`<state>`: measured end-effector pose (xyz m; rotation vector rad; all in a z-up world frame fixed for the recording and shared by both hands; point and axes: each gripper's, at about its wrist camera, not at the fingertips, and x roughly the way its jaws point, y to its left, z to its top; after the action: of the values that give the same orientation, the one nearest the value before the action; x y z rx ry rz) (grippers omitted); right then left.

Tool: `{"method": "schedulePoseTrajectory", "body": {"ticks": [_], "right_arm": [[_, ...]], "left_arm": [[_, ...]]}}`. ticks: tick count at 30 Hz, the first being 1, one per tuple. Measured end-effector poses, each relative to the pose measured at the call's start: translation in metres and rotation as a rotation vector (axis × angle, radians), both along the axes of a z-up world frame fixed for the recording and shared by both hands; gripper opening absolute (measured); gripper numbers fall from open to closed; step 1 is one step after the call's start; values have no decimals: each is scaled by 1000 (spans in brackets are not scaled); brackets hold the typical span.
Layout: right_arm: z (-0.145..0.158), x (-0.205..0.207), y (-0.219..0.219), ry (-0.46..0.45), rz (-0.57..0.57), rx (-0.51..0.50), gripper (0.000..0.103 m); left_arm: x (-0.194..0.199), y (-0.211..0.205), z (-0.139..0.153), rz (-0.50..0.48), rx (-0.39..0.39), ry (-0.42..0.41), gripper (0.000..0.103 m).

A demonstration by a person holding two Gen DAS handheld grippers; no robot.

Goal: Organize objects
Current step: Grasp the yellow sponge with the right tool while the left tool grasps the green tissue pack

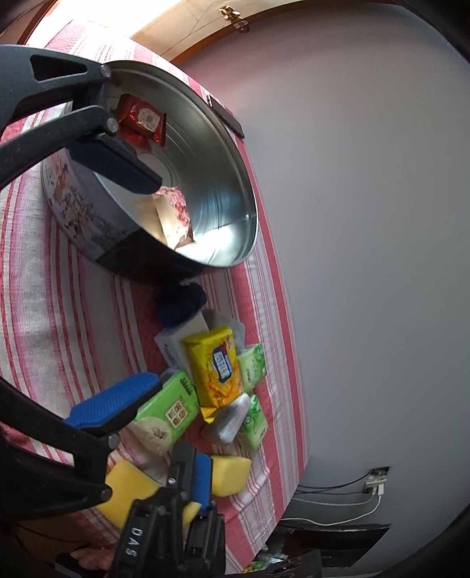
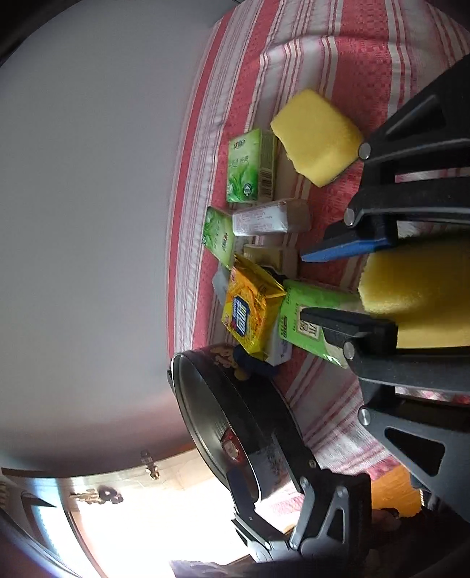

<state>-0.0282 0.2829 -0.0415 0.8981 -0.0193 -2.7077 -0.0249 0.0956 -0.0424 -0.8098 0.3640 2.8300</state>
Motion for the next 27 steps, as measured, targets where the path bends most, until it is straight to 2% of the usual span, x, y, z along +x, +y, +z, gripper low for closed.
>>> {"method": "schedulePoseTrajectory", "body": {"ticks": [3, 4, 6, 7, 8, 12, 16, 19, 27], "right_arm": [[0, 2, 2, 10, -6, -3, 29], [1, 3, 6, 12, -10, -26, 33], [4, 5, 16, 28, -42, -44, 60], [6, 7, 21, 41, -61, -44, 81], [9, 10, 26, 55, -74, -49, 86], [11, 24, 34, 51, -78, -36, 86], [-10, 35, 29, -12, -55, 31, 87], [-20, 38, 31, -33, -28, -4, 93], [-12, 45, 25, 38, -48, 44, 93]], "left_arm": [[1, 9, -2, -17, -14, -5, 101], [1, 12, -2, -22, -19, -7, 101], [2, 16, -2, -32, -26, -6, 101], [2, 18, -3, -34, -28, -7, 101], [2, 20, -3, -36, -29, -9, 101], [0, 24, -5, -36, -31, -16, 101], [-1, 24, -7, -33, -22, -23, 101], [-2, 26, -9, -37, -21, -34, 101], [-5, 25, -11, -25, -16, -49, 102]]}}
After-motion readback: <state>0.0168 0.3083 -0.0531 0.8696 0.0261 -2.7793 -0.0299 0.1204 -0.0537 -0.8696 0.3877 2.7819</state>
